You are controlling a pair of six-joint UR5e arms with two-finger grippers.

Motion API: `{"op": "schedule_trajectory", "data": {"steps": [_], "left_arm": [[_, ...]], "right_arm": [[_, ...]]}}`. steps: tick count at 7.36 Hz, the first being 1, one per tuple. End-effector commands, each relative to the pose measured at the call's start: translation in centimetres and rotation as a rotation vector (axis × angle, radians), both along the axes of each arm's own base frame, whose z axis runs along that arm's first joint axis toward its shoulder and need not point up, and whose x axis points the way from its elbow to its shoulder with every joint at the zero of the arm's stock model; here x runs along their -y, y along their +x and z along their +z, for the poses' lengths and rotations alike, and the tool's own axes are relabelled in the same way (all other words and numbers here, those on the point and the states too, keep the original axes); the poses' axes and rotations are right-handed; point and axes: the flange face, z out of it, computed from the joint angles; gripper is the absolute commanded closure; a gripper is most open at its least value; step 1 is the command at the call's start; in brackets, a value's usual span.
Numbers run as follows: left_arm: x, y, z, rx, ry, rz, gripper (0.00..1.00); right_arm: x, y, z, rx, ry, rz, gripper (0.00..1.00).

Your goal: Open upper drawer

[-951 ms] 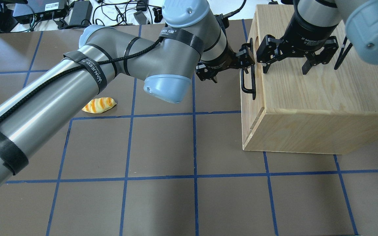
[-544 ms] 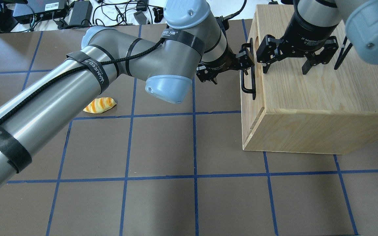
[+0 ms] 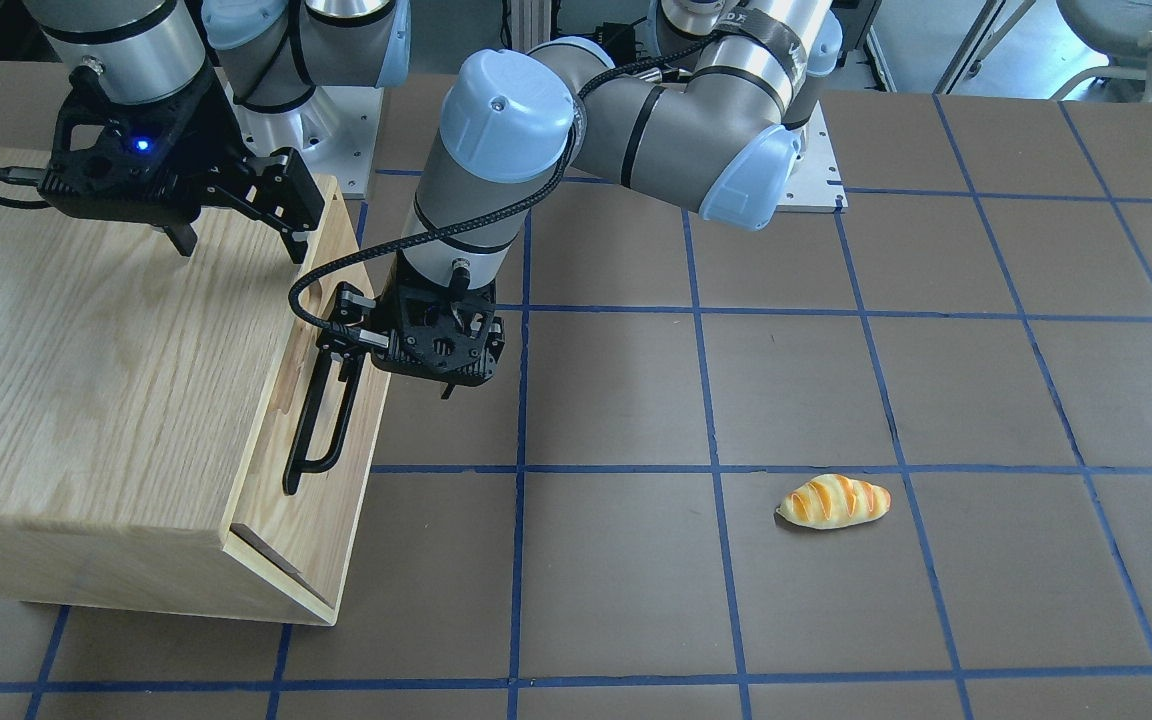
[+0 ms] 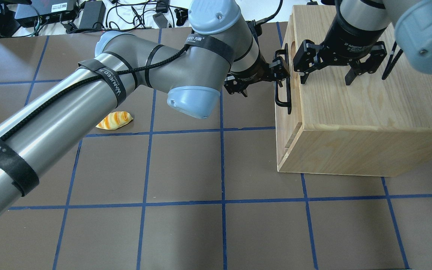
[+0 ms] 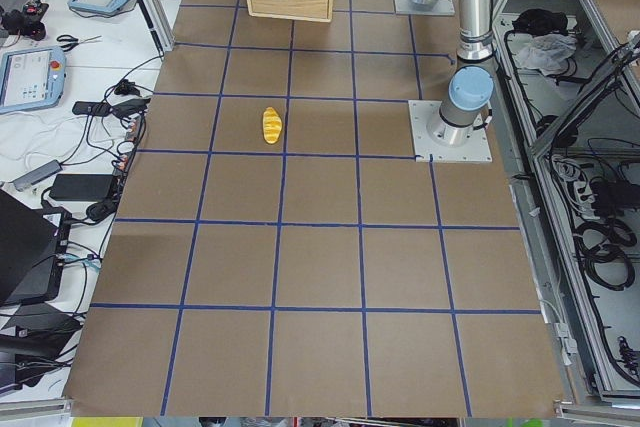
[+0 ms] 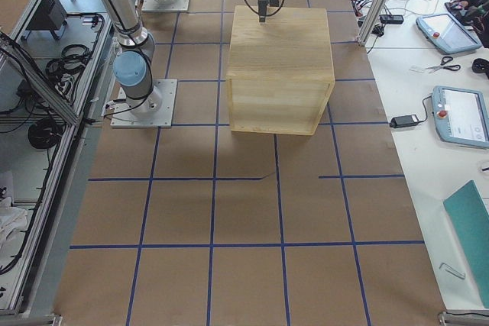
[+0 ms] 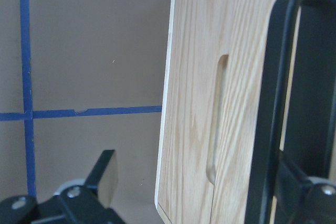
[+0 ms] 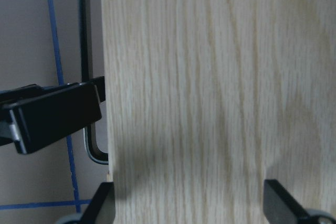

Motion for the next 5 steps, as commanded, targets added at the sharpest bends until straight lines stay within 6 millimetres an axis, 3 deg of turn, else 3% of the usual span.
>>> {"op": "schedule_trajectory", "data": {"steps": [1,5], "left_arm": [[0.1,0.2,-0.12,0.03,-0.018,-0.012,0.0],[0.41,0.48,0.32,0.055,-0.04,-0.013,0.0]], "right_arm": [[0.0,0.0,0.0,0.0,0.0,0.0,0.0],[0.0,-0.01,0.0,-0.002,0.0,0.0,0.0]]}}
